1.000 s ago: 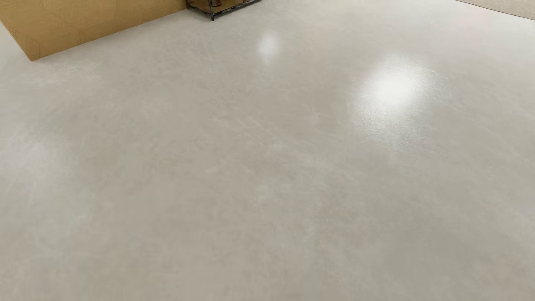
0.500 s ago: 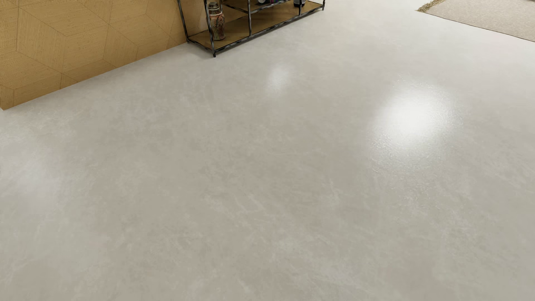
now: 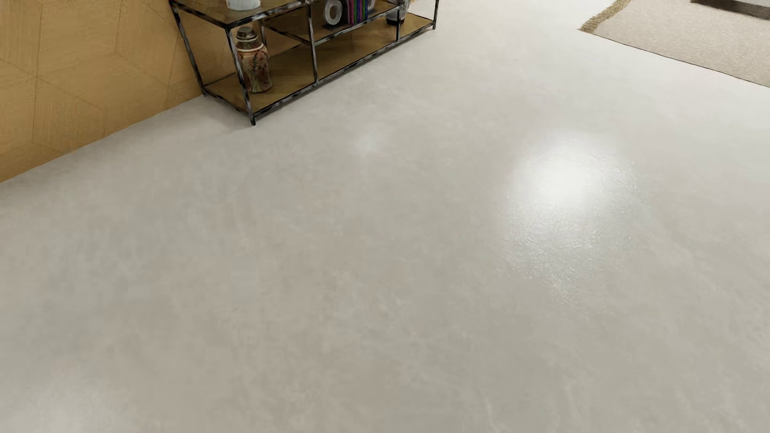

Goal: Approach armchair

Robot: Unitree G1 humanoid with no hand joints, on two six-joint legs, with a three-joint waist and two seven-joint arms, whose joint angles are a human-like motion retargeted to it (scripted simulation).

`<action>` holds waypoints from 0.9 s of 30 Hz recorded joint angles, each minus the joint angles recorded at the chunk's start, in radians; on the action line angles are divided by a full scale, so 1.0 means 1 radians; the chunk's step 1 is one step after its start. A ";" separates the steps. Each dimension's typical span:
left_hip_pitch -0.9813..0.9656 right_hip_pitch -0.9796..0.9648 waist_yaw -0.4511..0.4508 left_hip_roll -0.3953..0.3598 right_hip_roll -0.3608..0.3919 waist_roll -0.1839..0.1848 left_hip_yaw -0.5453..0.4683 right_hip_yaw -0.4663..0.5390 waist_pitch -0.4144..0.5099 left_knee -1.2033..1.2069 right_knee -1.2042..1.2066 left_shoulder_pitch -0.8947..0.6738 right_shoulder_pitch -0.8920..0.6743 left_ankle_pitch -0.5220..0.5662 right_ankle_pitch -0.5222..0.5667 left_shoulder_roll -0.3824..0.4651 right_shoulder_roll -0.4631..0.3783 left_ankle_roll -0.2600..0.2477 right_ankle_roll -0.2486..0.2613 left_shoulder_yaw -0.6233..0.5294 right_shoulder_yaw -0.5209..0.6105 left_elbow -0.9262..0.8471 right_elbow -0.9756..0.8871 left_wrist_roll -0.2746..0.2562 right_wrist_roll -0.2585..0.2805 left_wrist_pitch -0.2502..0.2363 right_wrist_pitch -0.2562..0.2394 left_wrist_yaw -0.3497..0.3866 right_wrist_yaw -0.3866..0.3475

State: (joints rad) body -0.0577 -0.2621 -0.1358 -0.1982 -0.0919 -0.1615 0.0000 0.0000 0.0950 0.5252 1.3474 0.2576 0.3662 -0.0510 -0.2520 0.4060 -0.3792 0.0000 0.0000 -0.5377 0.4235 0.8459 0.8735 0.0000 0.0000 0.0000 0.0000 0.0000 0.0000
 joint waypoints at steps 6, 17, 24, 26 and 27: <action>0.396 -0.239 -0.190 0.063 -0.033 0.009 0.000 0.000 -0.071 -0.113 -1.219 -0.137 0.111 -0.363 0.639 0.037 -0.030 0.000 0.000 0.142 0.006 -0.227 0.137 0.000 0.000 0.000 0.000 0.000 0.000; -0.371 0.364 0.230 0.121 0.157 -0.068 0.000 0.000 -0.017 0.481 -0.828 0.114 -0.059 0.306 0.132 -0.020 0.015 0.000 0.000 -0.026 -0.002 0.120 -0.169 0.000 0.000 0.000 0.000 0.000 0.000; -0.617 0.614 0.327 0.155 -0.059 -0.038 0.000 0.000 -0.086 0.045 -0.743 0.139 -0.081 0.110 0.626 -0.036 -0.008 0.000 0.000 -0.006 -0.069 0.132 -0.330 0.000 0.000 0.000 0.000 0.000 0.000; -0.599 0.464 0.265 0.063 -0.083 -0.070 0.000 0.000 -0.078 0.251 -0.407 0.088 -0.060 0.251 0.731 -0.020 0.020 0.000 0.000 0.003 -0.046 0.160 -0.173 0.000 0.000 0.000 0.000 0.000 0.000; -0.513 0.333 0.229 0.016 -0.067 -0.068 0.000 0.000 -0.055 0.262 -0.173 0.044 -0.074 0.224 0.497 -0.010 0.024 0.000 0.000 0.014 -0.006 0.156 -0.101 0.000 0.000 0.000 0.000 0.000 0.000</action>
State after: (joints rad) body -0.5708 0.0714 0.0937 -0.1821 -0.1593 -0.2292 0.0000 0.0000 0.0400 0.7868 1.1740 0.3020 0.2923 0.1734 0.2453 0.3965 -0.3548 0.0000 0.0000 -0.5239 0.4173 1.0024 0.7730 0.0000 0.0000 0.0000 0.0000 0.0000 0.0000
